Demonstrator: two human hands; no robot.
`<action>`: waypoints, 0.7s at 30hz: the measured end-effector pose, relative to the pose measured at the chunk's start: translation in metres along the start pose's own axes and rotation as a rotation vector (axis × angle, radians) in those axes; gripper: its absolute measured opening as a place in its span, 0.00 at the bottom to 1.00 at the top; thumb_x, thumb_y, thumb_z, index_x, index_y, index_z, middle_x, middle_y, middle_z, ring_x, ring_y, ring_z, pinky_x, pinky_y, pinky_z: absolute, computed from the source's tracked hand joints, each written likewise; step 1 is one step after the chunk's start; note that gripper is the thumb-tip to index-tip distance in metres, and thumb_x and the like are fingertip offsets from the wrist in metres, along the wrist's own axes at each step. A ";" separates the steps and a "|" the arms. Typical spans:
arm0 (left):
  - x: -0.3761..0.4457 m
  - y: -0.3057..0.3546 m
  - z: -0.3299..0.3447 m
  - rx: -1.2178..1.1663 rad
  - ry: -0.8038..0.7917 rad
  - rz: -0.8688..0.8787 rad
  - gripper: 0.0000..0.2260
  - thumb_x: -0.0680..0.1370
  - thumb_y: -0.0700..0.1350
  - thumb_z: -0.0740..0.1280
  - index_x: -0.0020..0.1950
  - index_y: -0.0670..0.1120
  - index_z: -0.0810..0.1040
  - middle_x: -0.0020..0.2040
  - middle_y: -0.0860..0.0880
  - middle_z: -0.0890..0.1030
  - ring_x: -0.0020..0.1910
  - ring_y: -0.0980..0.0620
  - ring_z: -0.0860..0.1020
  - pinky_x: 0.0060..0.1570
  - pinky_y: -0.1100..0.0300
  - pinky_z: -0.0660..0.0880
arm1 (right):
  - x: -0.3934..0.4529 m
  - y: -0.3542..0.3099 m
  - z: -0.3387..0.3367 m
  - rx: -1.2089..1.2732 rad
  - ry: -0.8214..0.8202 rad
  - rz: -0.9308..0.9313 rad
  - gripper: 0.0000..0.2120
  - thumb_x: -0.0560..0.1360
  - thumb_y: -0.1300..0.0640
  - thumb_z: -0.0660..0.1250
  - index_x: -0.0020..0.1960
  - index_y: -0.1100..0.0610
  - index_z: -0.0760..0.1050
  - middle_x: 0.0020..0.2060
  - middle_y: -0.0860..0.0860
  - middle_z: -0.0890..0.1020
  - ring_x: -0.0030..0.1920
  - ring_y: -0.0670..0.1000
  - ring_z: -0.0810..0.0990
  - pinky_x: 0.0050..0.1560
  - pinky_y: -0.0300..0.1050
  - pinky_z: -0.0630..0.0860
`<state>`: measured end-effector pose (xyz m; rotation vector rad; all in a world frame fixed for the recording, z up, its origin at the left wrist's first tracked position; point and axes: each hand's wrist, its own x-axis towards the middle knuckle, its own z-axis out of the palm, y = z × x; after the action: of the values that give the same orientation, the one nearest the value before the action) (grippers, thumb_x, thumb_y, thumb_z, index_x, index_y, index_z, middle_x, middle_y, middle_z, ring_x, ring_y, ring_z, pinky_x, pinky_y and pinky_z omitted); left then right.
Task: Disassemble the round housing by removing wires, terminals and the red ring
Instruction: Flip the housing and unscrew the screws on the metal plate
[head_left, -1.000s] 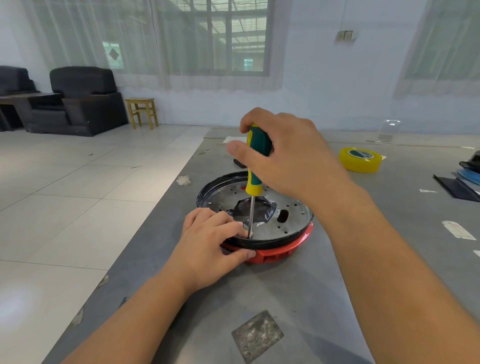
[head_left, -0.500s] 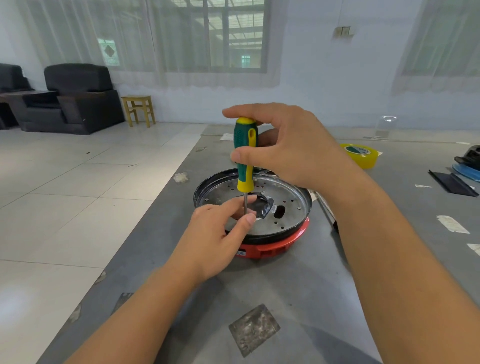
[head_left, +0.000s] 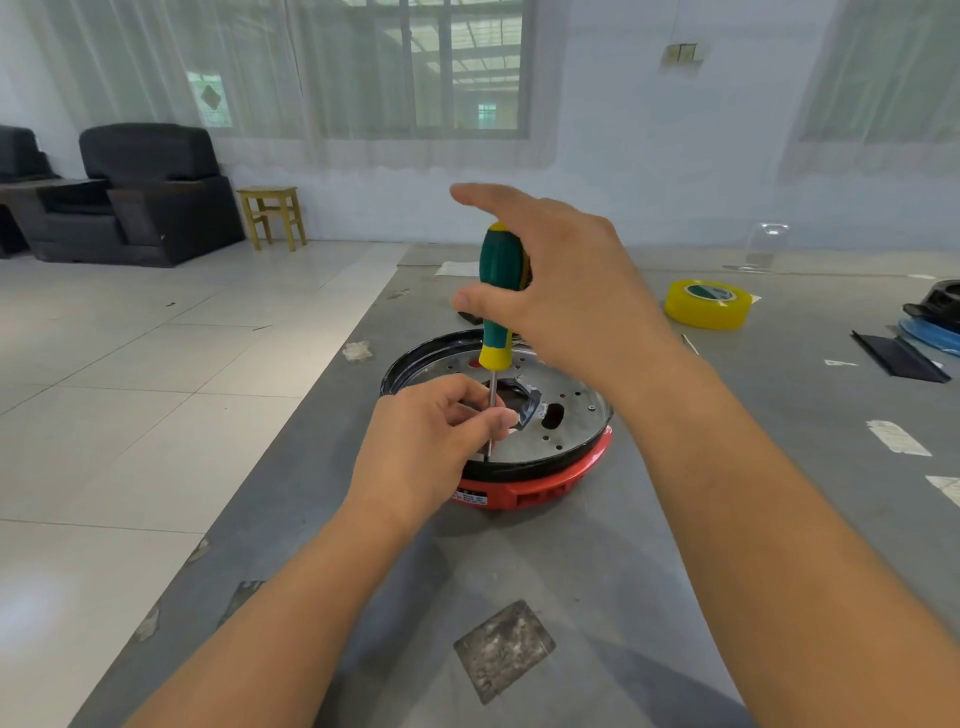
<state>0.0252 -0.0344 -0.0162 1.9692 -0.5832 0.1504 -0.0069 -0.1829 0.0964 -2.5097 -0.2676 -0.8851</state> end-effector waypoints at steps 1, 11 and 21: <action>0.001 -0.001 0.000 0.020 0.012 0.006 0.04 0.76 0.54 0.76 0.44 0.57 0.83 0.38 0.60 0.86 0.39 0.61 0.85 0.41 0.73 0.74 | 0.000 0.000 -0.001 0.040 -0.010 -0.004 0.33 0.74 0.47 0.75 0.75 0.40 0.66 0.54 0.45 0.77 0.54 0.48 0.74 0.54 0.42 0.74; -0.006 -0.004 -0.004 -0.034 -0.115 0.114 0.09 0.86 0.43 0.62 0.55 0.55 0.80 0.47 0.59 0.87 0.47 0.58 0.86 0.55 0.56 0.81 | 0.000 -0.001 0.001 0.261 -0.135 -0.026 0.20 0.74 0.56 0.68 0.64 0.41 0.73 0.56 0.44 0.78 0.58 0.42 0.79 0.57 0.41 0.79; 0.001 -0.004 -0.002 0.030 0.057 0.056 0.11 0.75 0.57 0.77 0.42 0.54 0.77 0.38 0.59 0.85 0.39 0.58 0.84 0.44 0.57 0.80 | -0.001 -0.004 -0.001 0.073 -0.037 -0.039 0.29 0.76 0.47 0.73 0.74 0.41 0.67 0.51 0.45 0.78 0.47 0.47 0.77 0.51 0.44 0.79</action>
<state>0.0281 -0.0317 -0.0179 1.9721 -0.6021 0.2512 -0.0097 -0.1798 0.0985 -2.4626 -0.3560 -0.8293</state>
